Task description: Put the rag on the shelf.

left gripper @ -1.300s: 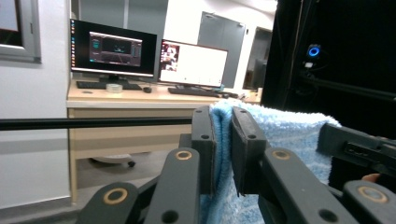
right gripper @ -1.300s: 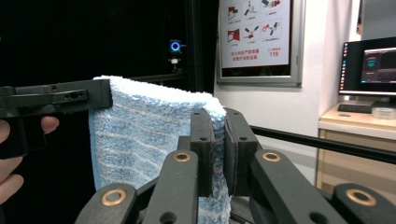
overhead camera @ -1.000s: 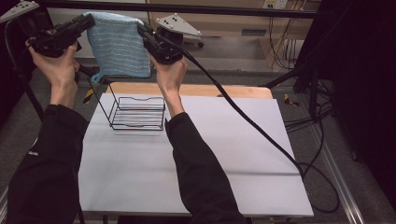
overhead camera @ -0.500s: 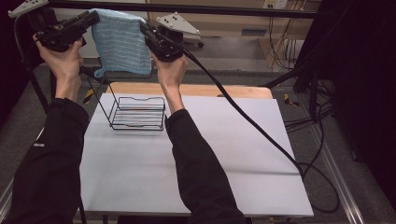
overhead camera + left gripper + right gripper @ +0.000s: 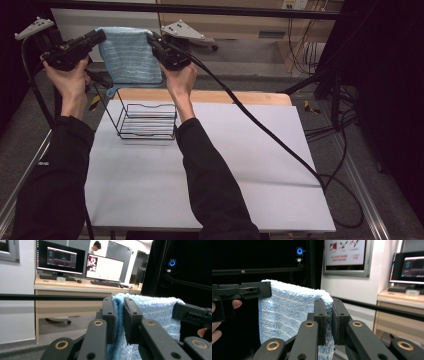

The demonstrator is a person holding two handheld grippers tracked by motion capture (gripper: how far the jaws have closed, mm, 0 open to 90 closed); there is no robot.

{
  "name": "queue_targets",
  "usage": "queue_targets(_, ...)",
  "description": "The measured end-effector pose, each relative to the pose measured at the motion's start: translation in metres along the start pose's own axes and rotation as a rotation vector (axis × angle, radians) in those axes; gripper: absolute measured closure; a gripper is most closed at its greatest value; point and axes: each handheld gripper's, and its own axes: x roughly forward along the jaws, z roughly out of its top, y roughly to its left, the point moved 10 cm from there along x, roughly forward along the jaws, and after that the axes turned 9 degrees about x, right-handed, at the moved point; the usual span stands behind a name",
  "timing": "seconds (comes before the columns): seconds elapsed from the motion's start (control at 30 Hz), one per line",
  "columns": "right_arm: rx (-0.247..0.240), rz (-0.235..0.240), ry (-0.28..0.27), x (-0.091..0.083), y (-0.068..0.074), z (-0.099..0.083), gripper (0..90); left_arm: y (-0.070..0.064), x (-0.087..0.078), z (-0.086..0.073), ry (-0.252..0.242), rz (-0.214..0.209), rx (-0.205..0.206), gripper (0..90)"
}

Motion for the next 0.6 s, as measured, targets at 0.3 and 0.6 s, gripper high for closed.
queue_targets(0.3, 0.023, 0.016, 0.092, 0.0, 0.001, -0.028, 83.9, -0.002, -0.014, -0.026, 0.033, -0.023, 0.008, 80.5)
queue_targets(0.6, 0.013, 0.042, 0.131, -0.003, 0.007, -0.049, 83.8, 0.001, -0.025, -0.045, 0.066, -0.032, 0.014, 80.4)
